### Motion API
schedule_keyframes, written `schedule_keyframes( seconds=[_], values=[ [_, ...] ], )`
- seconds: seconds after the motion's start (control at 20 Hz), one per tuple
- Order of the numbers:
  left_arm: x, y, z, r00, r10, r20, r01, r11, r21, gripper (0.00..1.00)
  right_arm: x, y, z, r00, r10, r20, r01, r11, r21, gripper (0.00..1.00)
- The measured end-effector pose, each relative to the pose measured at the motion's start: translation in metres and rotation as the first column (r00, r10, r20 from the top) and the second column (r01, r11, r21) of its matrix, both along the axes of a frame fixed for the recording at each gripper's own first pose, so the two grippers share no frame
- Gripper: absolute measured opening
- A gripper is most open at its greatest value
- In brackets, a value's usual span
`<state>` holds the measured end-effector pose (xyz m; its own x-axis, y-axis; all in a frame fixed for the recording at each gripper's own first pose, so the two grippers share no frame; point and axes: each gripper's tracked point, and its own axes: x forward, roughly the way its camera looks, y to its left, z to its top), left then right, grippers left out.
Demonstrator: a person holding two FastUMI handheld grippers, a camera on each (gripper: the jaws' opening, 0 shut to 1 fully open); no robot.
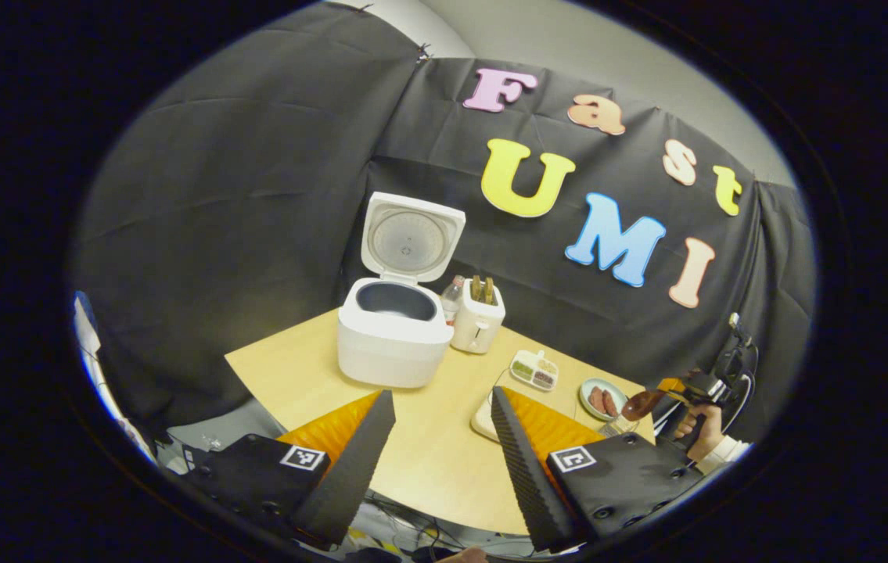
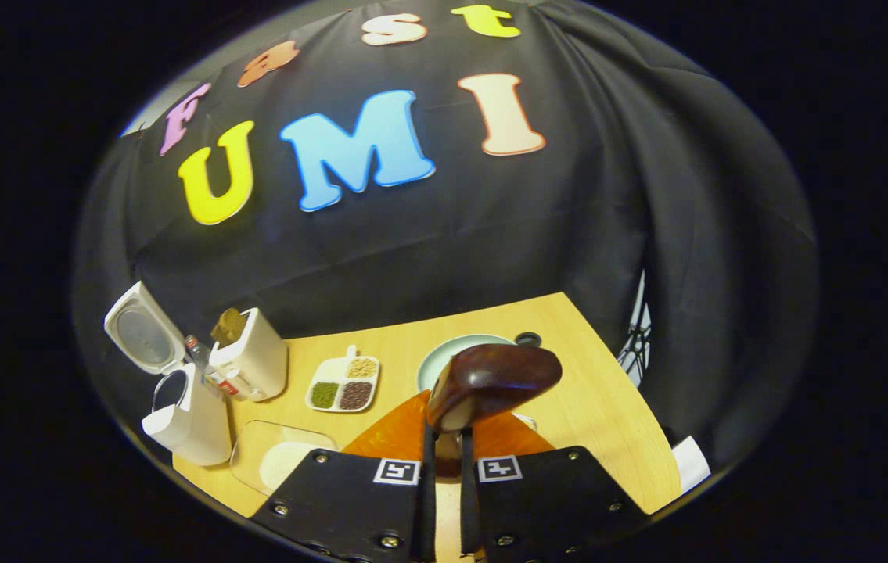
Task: Close the left gripper, press the button to open the rice cooker; take a wooden spoon from the chopstick holder with the right hand, scoop a spoonful of rice and pour it into the rice cooker, then put the wooden spoon back into the chopstick holder.
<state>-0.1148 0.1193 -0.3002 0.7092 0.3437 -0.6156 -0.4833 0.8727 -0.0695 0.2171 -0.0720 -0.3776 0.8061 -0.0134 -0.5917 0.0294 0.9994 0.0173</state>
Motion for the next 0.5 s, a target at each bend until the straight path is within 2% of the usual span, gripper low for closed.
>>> schedule_keyframes(
  seconds=[0.15,0.2,0.25,0.3,0.4,0.45,0.5],
  values=[
    [-0.007,0.018,0.014,0.998,-0.040,0.040,0.040,0.999,0.011,0.89,-0.016,0.068,-0.001,0.994,0.103,-0.027,-0.103,0.995,0.014,0.13],
    [-0.010,0.022,0.017,0.997,-0.056,0.047,0.056,0.998,0.005,0.83,-0.020,0.091,-0.006,0.991,0.130,-0.040,-0.129,0.991,0.033,0.13],
    [-0.013,0.026,0.020,0.996,-0.068,0.054,0.069,0.998,-0.001,0.84,-0.023,0.109,-0.013,0.987,0.152,-0.048,-0.151,0.988,0.032,0.13],
    [-0.015,0.030,0.024,0.995,-0.078,0.064,0.078,0.997,0.000,0.94,-0.022,0.123,-0.020,0.983,0.175,-0.057,-0.175,0.985,0.013,0.13],
    [-0.018,0.044,0.028,0.995,-0.075,0.063,0.075,0.997,0.009,0.83,-0.025,0.148,-0.043,0.969,0.225,-0.107,-0.228,0.973,-0.018,0.13],
    [-0.019,0.046,0.031,0.995,-0.070,0.068,0.070,0.998,0.006,0.83,-0.026,0.160,-0.058,0.961,0.241,-0.135,-0.246,0.969,-0.018,0.13],
    [-0.018,0.048,0.032,0.995,-0.062,0.073,0.062,0.998,0.009,0.89,-0.025,0.168,-0.071,0.954,0.254,-0.160,-0.260,0.966,-0.017,0.13]
  ],
)
